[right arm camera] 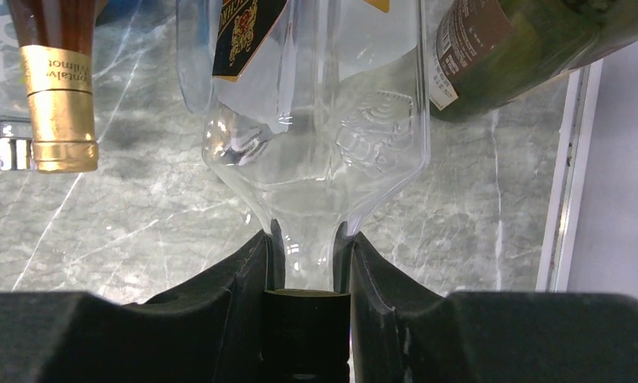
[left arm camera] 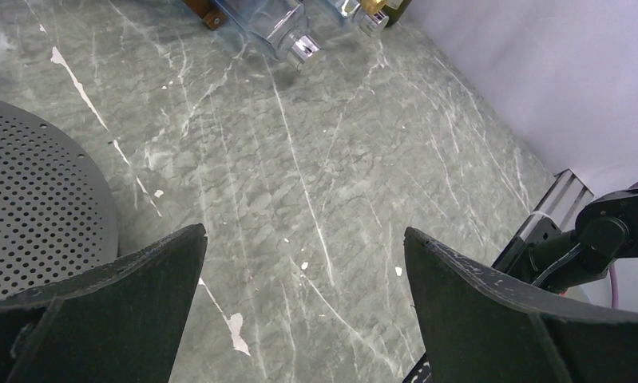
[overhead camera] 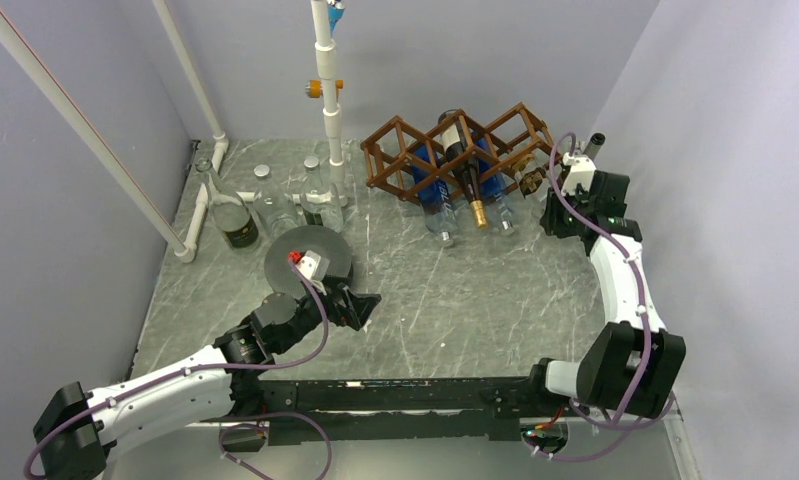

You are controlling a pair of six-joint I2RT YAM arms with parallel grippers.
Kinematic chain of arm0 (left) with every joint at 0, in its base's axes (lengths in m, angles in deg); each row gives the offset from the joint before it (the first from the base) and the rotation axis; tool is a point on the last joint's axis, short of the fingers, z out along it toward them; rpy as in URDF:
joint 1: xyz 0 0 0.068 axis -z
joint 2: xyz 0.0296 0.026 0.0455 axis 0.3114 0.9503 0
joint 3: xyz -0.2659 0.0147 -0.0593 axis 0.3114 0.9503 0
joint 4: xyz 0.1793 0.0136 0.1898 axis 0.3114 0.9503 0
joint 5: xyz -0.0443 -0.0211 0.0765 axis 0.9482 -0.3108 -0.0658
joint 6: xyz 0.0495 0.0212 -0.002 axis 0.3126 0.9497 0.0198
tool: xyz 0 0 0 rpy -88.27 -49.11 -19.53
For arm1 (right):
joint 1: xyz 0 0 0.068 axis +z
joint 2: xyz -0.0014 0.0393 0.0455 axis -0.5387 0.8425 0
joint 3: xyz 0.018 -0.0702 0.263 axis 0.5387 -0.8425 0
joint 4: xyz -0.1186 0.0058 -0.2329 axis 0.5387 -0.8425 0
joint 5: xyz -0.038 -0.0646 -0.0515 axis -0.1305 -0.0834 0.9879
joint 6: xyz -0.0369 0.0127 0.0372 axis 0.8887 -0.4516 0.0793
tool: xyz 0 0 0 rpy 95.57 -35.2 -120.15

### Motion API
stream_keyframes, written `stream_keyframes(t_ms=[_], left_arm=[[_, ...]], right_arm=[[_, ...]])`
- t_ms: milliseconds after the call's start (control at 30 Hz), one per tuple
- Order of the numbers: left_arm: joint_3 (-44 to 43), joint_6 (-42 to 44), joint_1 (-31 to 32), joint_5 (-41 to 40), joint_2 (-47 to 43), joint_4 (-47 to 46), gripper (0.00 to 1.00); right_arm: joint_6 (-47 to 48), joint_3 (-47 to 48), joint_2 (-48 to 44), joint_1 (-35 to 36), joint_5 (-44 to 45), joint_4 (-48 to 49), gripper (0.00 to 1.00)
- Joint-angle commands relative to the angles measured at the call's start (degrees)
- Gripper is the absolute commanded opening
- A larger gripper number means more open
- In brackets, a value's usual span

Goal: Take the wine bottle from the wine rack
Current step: Pick up the wine bottle from the wine rack, then place the wine bottle at the center of the board.

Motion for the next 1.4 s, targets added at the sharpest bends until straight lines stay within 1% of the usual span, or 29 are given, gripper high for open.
stream_keyframes(t_ms=[0,500,1033,1367], left_arm=[[-0.6,-0.9,-0.3,1.4,0.1,-1.6,1.0],[-0.3,-1.0,-0.3,1.8,-0.4,-1.9,1.0],[0.2,-1.2,-0.3,2.7,-0.2,-2.9,1.0],[0.5,-1.2,-0.3,2.6,-0.9,-2.9,1.0]], right_arm=[[0.8,-0.1,-4.9,-0.1,-5.4,4.4,0.0],[2.7,-1.7,-8.3,-2.2,-6.3,-0.3,0.0],[4.1,-2.6,-14.3,-3.4,-6.4,-5.3,0.0],[5.4,-2.9,-14.7,-3.9,-2.6,-6.8,0.0]])
